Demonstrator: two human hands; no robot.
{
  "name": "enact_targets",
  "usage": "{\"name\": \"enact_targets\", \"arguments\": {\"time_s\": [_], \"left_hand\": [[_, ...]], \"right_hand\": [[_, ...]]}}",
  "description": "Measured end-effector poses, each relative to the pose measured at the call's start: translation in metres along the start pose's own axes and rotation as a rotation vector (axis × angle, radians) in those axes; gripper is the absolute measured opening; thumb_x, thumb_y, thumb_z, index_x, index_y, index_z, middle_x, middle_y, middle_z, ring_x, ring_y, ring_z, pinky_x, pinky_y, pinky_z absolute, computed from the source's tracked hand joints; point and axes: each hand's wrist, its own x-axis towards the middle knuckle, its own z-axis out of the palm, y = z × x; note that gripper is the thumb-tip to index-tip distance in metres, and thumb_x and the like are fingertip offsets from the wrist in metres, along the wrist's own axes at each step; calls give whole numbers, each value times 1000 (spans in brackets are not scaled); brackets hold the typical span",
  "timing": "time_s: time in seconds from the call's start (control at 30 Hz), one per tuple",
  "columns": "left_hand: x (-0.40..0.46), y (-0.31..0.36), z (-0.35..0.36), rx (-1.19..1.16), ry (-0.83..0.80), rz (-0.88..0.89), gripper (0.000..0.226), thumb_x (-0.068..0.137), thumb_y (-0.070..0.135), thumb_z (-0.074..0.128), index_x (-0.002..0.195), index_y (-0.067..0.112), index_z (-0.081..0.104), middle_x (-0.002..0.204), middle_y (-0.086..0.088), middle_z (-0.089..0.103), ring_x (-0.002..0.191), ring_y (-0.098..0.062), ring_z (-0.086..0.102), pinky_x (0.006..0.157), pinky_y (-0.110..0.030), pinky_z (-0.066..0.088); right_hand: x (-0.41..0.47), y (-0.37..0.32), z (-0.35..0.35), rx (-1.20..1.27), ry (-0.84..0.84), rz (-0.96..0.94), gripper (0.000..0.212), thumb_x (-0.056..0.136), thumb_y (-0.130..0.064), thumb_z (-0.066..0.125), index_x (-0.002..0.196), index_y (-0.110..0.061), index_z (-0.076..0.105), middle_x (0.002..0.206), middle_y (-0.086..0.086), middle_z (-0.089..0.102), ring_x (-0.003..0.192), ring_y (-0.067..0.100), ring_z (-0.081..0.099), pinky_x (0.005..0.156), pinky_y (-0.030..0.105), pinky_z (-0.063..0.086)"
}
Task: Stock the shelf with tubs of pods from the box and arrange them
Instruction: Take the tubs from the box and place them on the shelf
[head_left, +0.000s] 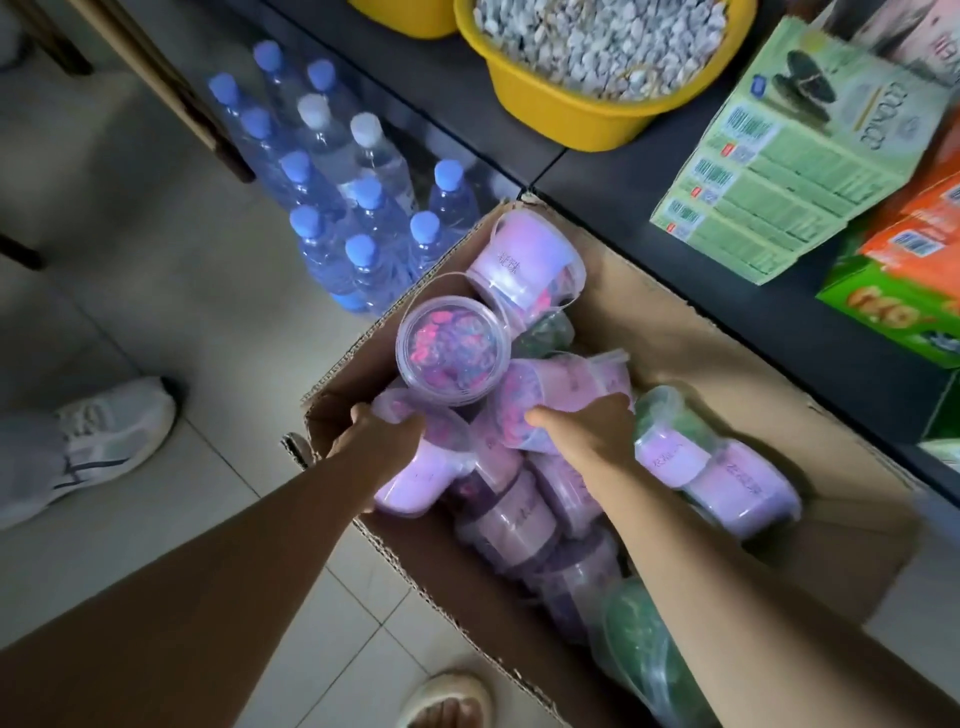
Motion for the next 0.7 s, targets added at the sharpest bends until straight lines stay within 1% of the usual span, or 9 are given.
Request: {"name": "enact_targets", "arguments": {"time_s": [0.03,0.1,0.17,0.23,0.3,0.4,0.53,0.63,0.7], "left_hand": [[-8,0,0,-20,-31,34,77,72,49,58,136,14,32,126,-19,52,113,-39,52,94,-46,49],[-17,-5,3,-30,-55,80,93,51,53,57,137,26,32,125,-20,52,110,-39,53,93,-45,49],[-28,-10,7,-25,-60,96,100,45,55,53,139,31,30,127,-22,49,113,-40,51,95,-46,48],[-53,-5,3,-59,-55,112,98,48,54,51,140,31,30,130,-21,48,115,-42,50,96,-48,47],[-80,0,-2,-95,-54,112,92,52,50,53,138,26,33,128,-19,52,113,-42,51,96,-48,47],[-129,18,-20,-126,-52,172,90,51,51,55,135,21,38,126,-18,54,111,-40,53,96,-48,47],[-211,57,-62,-159,-30,275,69,75,44,61,138,24,39,130,-14,53,114,-35,52,97,-38,44],[-274,89,-104,-190,-47,382,68,64,53,50,127,31,42,116,-11,61,101,-34,58,93,-43,48],[-314,111,-135,-233,-64,422,63,67,54,52,124,30,42,113,-12,61,99,-36,60,92,-46,49]], "right_hand": [[-5,3,-7,11,15,-2,98,57,-42,78,133,1,32,128,15,51,104,30,59,70,31,50],[-17,10,-23,24,26,-13,105,58,-37,80,137,3,24,129,13,50,107,28,57,70,29,44],[-30,20,-40,15,59,-56,104,60,-31,81,137,2,21,131,13,47,113,27,53,72,28,41],[-45,29,-61,-7,116,-107,96,60,-28,81,133,1,26,129,13,47,113,28,54,75,28,44],[-64,36,-84,-36,161,-166,84,59,-25,80,124,-1,33,122,12,51,106,28,57,73,30,47],[-103,38,-128,-103,215,-281,73,57,-26,79,115,-5,39,114,6,49,102,24,53,71,32,47],[-169,16,-204,-256,316,-462,75,56,-31,79,119,-11,43,117,5,47,112,25,47,79,34,46],[-227,-14,-268,-312,376,-600,81,57,-34,77,127,-15,42,120,1,45,115,22,45,80,32,46],[-269,-38,-310,-319,460,-659,83,56,-33,78,129,-19,40,119,-1,44,112,22,47,74,31,45]]}}
